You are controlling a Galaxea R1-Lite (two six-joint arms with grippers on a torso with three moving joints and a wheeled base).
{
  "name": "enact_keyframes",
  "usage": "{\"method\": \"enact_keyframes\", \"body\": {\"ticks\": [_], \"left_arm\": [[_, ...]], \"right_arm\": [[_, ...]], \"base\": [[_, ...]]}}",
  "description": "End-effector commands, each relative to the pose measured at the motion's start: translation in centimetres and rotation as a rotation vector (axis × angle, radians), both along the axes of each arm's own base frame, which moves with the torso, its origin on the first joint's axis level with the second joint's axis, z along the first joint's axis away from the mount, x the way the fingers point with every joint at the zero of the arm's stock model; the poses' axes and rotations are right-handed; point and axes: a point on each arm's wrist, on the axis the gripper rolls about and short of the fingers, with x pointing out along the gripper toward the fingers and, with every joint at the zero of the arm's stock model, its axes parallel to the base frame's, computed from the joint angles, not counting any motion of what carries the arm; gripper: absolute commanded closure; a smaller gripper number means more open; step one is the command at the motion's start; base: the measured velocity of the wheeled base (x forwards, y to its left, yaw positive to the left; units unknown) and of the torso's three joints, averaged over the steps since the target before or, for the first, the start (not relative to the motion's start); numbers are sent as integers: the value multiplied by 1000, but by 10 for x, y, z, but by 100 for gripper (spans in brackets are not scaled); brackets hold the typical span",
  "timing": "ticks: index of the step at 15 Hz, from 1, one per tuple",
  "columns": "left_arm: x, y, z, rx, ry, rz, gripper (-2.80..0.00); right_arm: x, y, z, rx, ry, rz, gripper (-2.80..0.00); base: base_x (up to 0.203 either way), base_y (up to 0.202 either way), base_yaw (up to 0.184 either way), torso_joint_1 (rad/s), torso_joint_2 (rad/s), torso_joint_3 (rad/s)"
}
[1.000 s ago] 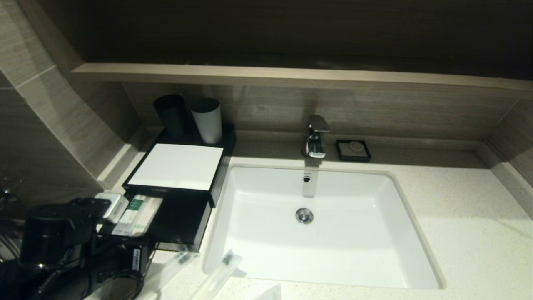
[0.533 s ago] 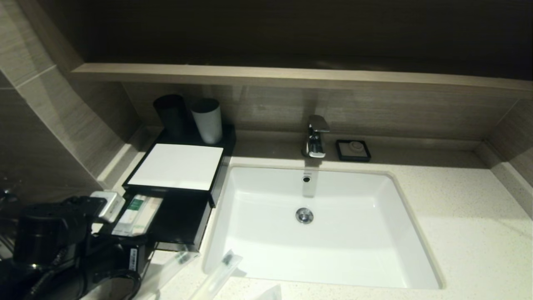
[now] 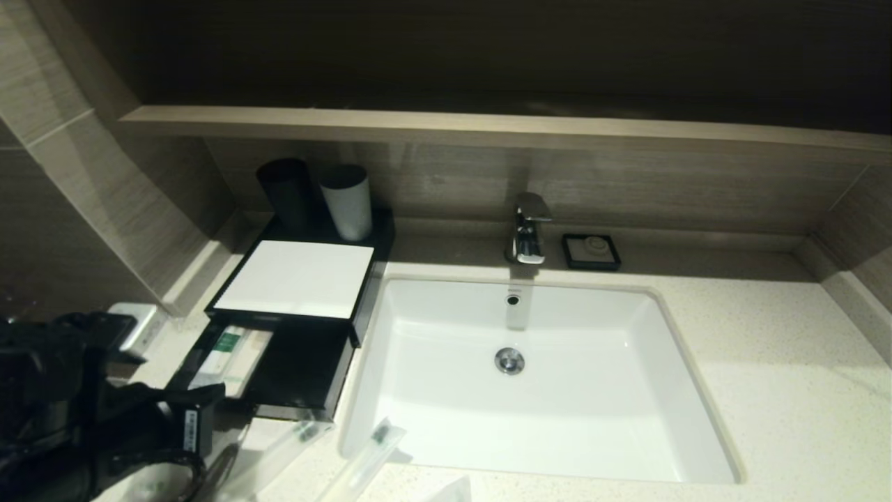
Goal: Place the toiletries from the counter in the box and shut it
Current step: Open the drawer, then pick up the bathroom toiletry
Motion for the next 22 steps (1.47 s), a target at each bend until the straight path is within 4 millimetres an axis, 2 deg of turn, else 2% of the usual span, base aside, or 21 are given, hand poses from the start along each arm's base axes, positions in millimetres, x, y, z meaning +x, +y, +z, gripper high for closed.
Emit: {"method": "enact_keyframes", "body": {"ticks": [1,4,11,22], "left_arm": [[-21,6,26,-11,-34,-3,0],[-36,11,31,9,-13,-11,0],[-73,20,17,99,119,-150,0],[-107,30,4,248,233,-282,0]], "right_arm": [[0,0,0,0,1,0,0],[0,0,0,0,1,0,0],[0,0,0,0,1,0,0],[0,0,0,0,1,0,0]], "base": [[0,0,0,0,0,0],[0,0,0,0,0,0],[0,0,0,0,0,0],[0,0,0,0,0,0]]}}
